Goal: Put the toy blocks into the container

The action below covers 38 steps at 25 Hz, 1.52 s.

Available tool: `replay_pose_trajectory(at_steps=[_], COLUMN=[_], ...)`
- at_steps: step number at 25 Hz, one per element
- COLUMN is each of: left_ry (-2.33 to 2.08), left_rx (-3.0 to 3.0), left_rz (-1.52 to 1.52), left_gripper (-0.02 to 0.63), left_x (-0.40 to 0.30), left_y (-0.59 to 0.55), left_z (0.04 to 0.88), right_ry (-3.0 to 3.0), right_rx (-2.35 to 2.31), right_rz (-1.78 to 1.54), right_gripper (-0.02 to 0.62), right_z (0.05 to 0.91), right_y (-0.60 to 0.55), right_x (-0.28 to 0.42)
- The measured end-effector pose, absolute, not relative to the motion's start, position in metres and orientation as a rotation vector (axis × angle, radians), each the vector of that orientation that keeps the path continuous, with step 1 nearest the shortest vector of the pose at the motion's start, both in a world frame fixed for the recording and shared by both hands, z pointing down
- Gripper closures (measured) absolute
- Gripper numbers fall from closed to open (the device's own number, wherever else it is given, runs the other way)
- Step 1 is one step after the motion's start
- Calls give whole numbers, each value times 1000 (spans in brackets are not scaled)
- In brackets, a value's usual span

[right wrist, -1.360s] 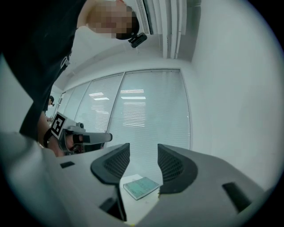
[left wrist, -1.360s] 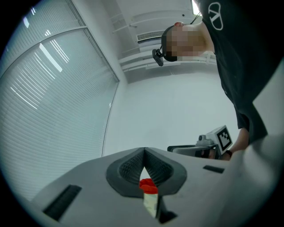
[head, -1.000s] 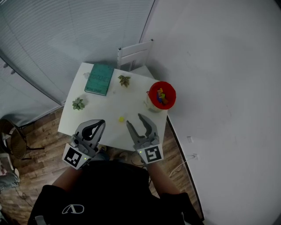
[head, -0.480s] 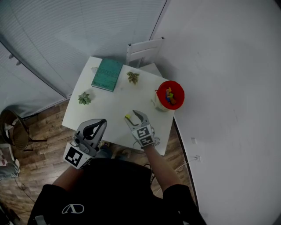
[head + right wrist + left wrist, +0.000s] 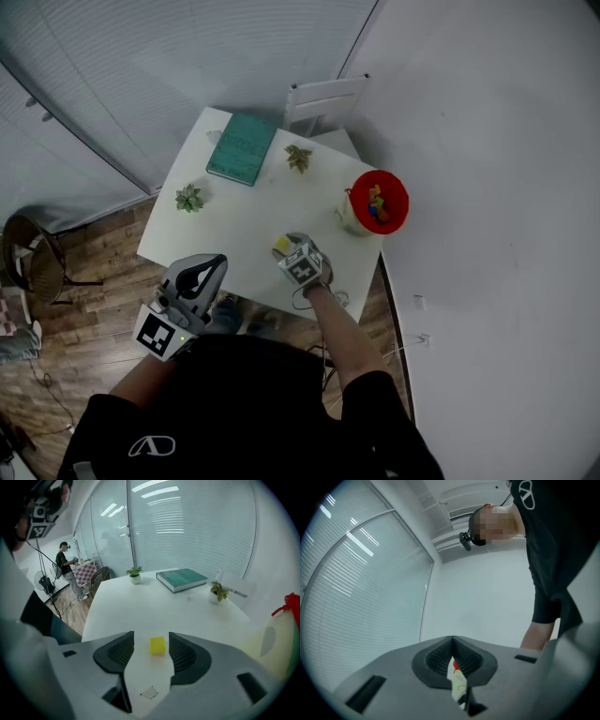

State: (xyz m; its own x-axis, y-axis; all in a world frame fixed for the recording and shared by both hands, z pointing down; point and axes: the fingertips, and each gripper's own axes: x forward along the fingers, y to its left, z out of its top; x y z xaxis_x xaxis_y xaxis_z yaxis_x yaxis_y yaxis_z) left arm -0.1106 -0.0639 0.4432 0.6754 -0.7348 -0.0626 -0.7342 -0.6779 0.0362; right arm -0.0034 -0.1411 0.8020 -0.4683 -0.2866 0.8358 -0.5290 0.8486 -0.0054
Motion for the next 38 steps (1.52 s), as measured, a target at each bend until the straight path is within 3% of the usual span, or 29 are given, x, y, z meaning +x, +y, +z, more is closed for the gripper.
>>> replay_pose_trajectory(at_steps=[12,16,24,30,38], left_ry=[-1301,-1306,-1295,-1271,-1198], left_rx=[2828,2825,2826,2838,2885], left_rz=[-82,-78,-79,-92,-152], left_gripper=[601,601,601,601,601], left_x=[-127,-129,-127,-124,-108], left_y=[-54,-50,-49,-52,-64], left_z=[454,455,454,453,440], right_ry=[-1891,-1858,-1858,-2039,-2332], right_rx=[421,404,387,528,823], right_rz=[320,330,322,272,132], right_gripper=[356,451,453,451,451], right_z=[847,852,848,791,649], right_y=[-143,-140,-139,-152,-158], right_x=[-7,-5,-7,-16,-9])
